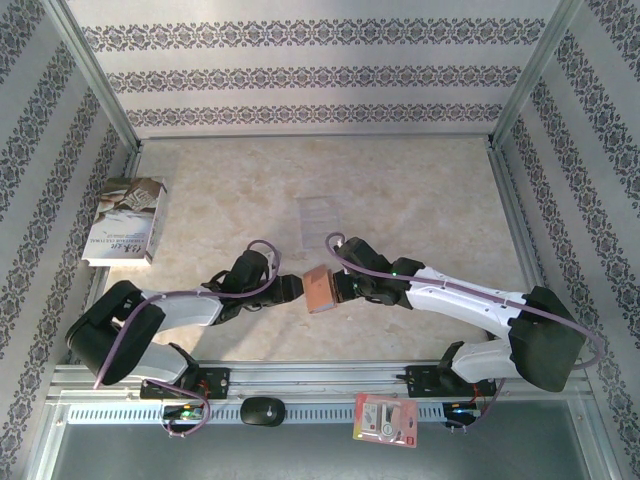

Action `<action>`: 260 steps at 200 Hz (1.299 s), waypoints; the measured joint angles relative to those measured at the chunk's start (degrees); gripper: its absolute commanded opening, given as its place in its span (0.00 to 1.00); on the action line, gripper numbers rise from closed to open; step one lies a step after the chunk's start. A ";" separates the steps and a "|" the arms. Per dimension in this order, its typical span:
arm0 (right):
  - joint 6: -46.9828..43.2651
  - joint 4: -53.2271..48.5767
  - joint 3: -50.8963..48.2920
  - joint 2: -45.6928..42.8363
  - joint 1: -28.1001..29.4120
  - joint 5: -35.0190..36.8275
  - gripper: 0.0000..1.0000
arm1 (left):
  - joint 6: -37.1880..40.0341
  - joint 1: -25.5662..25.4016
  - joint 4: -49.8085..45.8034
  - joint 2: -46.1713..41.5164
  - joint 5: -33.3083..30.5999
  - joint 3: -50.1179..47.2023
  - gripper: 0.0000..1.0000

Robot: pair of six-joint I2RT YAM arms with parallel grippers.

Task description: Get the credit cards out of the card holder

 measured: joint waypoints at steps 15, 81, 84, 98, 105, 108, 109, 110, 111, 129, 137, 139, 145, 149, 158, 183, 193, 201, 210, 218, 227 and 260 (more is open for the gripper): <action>0.39 0.28 0.00 0.00 0.00 -0.02 0.00 | 0.46 0.00 -1.20 -2.21 -0.46 0.02 0.63; 0.74 0.42 2.23 -0.02 2.58 -0.85 0.00 | 2.56 0.00 -4.17 -9.73 -0.17 0.04 0.70; 0.74 0.44 2.49 -0.02 2.75 -0.94 0.00 | 2.56 0.00 -4.17 -9.84 0.00 0.02 0.70; 0.59 0.55 3.72 -0.04 3.50 -1.42 0.00 | 2.56 0.00 -4.04 -10.27 0.50 -0.11 0.70; 0.55 0.61 4.20 -0.09 3.56 -1.77 0.00 | 2.56 0.00 -4.02 -10.34 0.61 -0.15 0.70; 0.52 0.70 4.39 -0.15 3.74 -1.84 0.00 | 2.56 0.00 -4.00 -10.34 0.72 -0.17 0.70; 0.52 0.72 4.42 -0.15 3.76 -1.84 0.00 | 2.56 0.00 -4.00 -10.34 0.74 -0.17 0.70; 0.52 0.76 4.48 -0.15 3.78 -1.86 0.00 | 2.56 0.00 -3.98 -10.34 0.76 -0.20 0.70; 0.55 0.79 4.50 -0.17 3.78 -1.88 0.00 | 2.56 0.00 -3.98 -10.34 0.76 -0.20 0.70; 0.50 0.96 5.05 -0.48 3.85 -2.08 0.00 | 2.56 0.00 -3.91 -10.16 1.44 -0.35 0.70; 0.52 1.07 5.07 -0.59 3.85 -2.19 0.00 | 2.56 0.00 -3.80 -9.88 1.66 -0.46 0.70; 0.52 1.07 5.07 -0.61 3.85 -2.23 0.00 | 2.56 0.00 -3.76 -9.84 1.70 -0.48 0.70; 0.52 1.11 5.07 -0.61 3.85 -2.38 0.00 | 2.56 0.00 -3.69 -9.46 1.86 -0.52 0.70; 0.52 1.11 5.07 -0.61 3.85 -2.54 0.00 | 2.56 0.00 -3.58 -9.20 1.99 -0.57 0.69; 0.52 1.11 5.07 -0.63 3.85 -2.69 0.00 | 2.56 0.00 -3.54 -8.70 2.01 -0.68 0.67; 0.52 1.09 5.05 -1.31 3.85 -2.71 0.00 | 2.56 0.00 -3.56 -8.13 2.01 -0.83 0.68; 0.52 1.09 5.05 -1.79 3.85 -2.89 0.00 | 2.62 0.00 -3.56 -8.13 2.01 -0.83 0.69; 0.50 1.09 5.05 -2.23 3.85 -3.10 0.00 | 2.73 0.00 -3.58 -8.13 2.01 -0.83 0.69; 0.50 1.09 5.05 -2.71 3.85 -3.21 0.00 | 2.73 0.00 -3.56 -8.13 2.01 -0.83 0.70; 0.48 1.09 5.05 -3.06 3.85 -3.32 0.00 | 2.73 0.00 -3.56 -8.13 2.01 -0.83 0.70; 0.35 1.09 5.05 -3.26 3.85 -3.32 0.00 | 2.73 0.00 -3.56 -8.13 2.01 -0.83 0.70; 0.33 1.09 5.01 -3.32 3.85 -3.32 0.00 | 2.73 0.00 -3.54 -8.13 2.03 -0.83 0.67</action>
